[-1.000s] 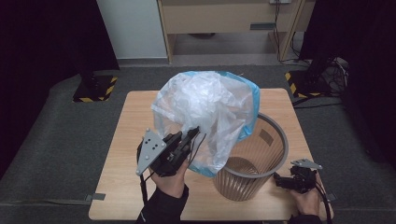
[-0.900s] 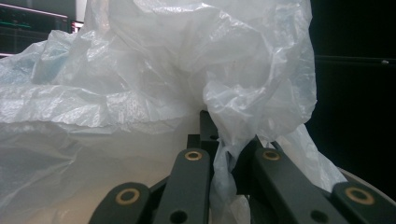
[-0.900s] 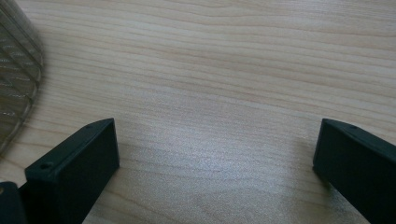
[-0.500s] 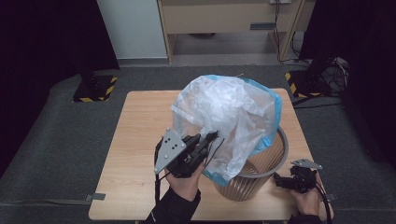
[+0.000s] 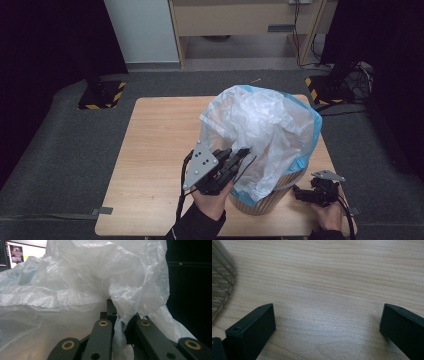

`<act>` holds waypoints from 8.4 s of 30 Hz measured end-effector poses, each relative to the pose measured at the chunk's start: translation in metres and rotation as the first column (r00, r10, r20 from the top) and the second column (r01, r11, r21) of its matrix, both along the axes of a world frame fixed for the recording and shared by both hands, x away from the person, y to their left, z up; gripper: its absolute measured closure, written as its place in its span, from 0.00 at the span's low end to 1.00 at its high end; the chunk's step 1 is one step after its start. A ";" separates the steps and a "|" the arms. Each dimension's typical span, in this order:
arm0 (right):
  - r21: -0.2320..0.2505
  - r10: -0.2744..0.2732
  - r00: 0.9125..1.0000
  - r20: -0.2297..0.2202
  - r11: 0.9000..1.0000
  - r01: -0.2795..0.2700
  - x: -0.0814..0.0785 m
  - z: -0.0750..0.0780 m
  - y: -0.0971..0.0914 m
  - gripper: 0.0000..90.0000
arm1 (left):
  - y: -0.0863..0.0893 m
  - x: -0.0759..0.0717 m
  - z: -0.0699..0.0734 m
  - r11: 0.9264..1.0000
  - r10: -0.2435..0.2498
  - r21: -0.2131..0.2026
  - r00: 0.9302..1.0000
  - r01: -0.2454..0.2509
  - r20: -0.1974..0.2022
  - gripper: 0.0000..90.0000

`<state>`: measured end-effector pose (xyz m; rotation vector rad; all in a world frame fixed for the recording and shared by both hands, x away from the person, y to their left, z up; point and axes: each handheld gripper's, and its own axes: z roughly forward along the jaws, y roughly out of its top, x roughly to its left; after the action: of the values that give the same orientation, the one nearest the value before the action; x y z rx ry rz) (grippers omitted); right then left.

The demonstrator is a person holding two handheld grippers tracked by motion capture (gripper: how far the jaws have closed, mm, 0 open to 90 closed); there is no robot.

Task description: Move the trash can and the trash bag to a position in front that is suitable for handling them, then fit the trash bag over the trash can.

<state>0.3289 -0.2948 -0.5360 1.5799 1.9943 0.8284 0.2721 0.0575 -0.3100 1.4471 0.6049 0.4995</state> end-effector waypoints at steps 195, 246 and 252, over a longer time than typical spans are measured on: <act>-0.001 -0.002 1.000 0.002 1.000 0.002 0.000 0.000 0.001 0.00 | 0.177 0.070 -0.174 0.798 0.575 0.443 0.736 -0.408 -0.358 0.13; -0.002 0.001 1.000 0.001 1.000 -0.001 -0.002 0.000 0.002 0.00 | 0.212 0.059 -0.225 0.726 0.654 0.590 0.621 -0.353 -0.433 0.03; -0.002 0.000 1.000 -0.001 1.000 0.000 -0.002 0.000 0.002 0.00 | 0.212 0.059 -0.224 0.726 0.653 0.590 0.621 -0.352 -0.434 0.03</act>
<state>0.3267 -0.2928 -0.5361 1.5797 1.9945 0.8257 0.3307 0.2691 -0.5344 1.9006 1.5758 0.6458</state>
